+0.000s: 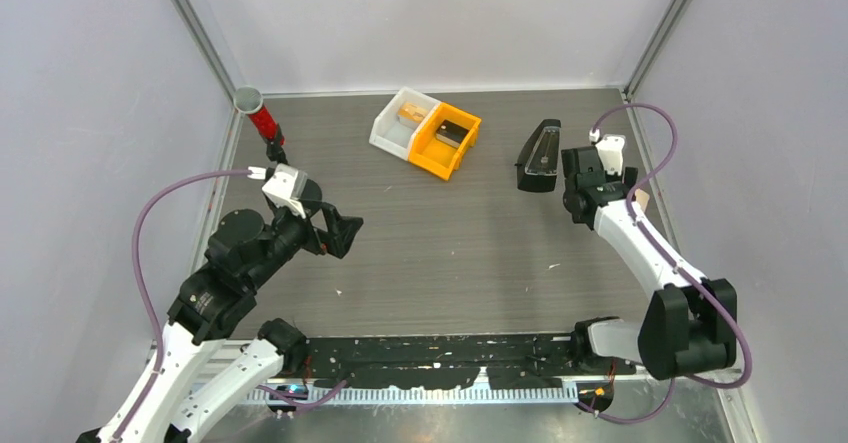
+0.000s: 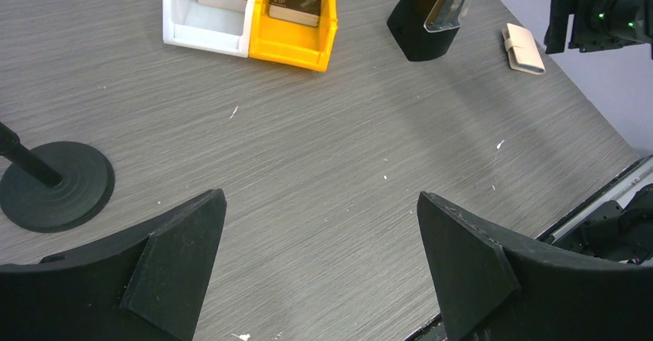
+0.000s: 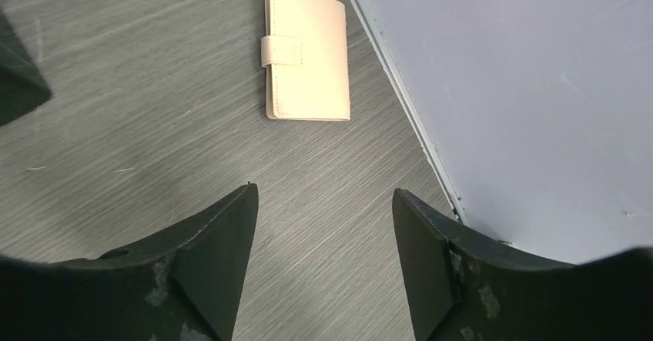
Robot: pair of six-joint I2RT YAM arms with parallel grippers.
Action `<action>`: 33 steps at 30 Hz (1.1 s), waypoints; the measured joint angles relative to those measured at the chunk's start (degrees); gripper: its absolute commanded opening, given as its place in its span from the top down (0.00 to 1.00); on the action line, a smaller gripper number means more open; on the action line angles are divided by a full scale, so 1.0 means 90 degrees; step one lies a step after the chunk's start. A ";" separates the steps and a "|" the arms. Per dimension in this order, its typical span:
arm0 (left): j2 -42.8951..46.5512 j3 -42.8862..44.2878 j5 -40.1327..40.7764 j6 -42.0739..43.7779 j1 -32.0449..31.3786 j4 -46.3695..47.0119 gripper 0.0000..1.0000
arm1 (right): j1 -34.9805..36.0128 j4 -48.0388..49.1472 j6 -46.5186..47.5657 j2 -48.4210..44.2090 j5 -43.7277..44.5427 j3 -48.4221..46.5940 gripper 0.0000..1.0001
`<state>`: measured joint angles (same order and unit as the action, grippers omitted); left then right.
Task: Take the credit cards out of the card holder
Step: Move the card holder to the center of the board.
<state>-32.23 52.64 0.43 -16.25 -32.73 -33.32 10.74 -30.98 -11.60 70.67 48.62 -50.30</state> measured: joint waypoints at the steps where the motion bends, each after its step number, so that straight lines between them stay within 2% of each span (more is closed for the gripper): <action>1: 0.0017 0.0000 0.0000 0.0000 -0.0017 0.0000 0.01 | -0.0151 0.0034 0.0083 0.0119 -0.0092 -0.0015 0.30; 6: 0.0039 -0.0002 0.0000 0.0000 -0.0066 -0.0002 0.01 | -0.0748 0.0109 0.0296 0.0879 -0.0556 -0.0313 0.35; 13: 0.0027 -0.0002 0.0104 0.0027 -0.0189 -0.0051 0.01 | -0.1345 0.0170 0.0435 0.2052 -0.0969 -0.0984 0.37; 26: -0.0250 -0.0002 0.0714 0.0199 -0.0238 -0.0221 0.01 | -0.2067 0.0301 0.0401 0.3614 -0.1846 -0.1651 0.44; 30: -0.0255 -0.0002 0.0918 0.0248 -0.0238 -0.0221 0.01 | -0.2164 0.0338 0.0355 0.3789 -0.2008 -0.1651 0.56; 33: -0.0284 -0.0002 0.1069 0.0321 -0.0238 -0.0221 0.01 | -0.2178 0.0386 0.0321 0.3893 -0.2042 -0.1651 0.71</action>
<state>-34.79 52.62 10.04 -13.37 -34.87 -35.31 -8.86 -27.51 -8.71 105.71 30.24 -65.17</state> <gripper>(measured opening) 0.991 0.408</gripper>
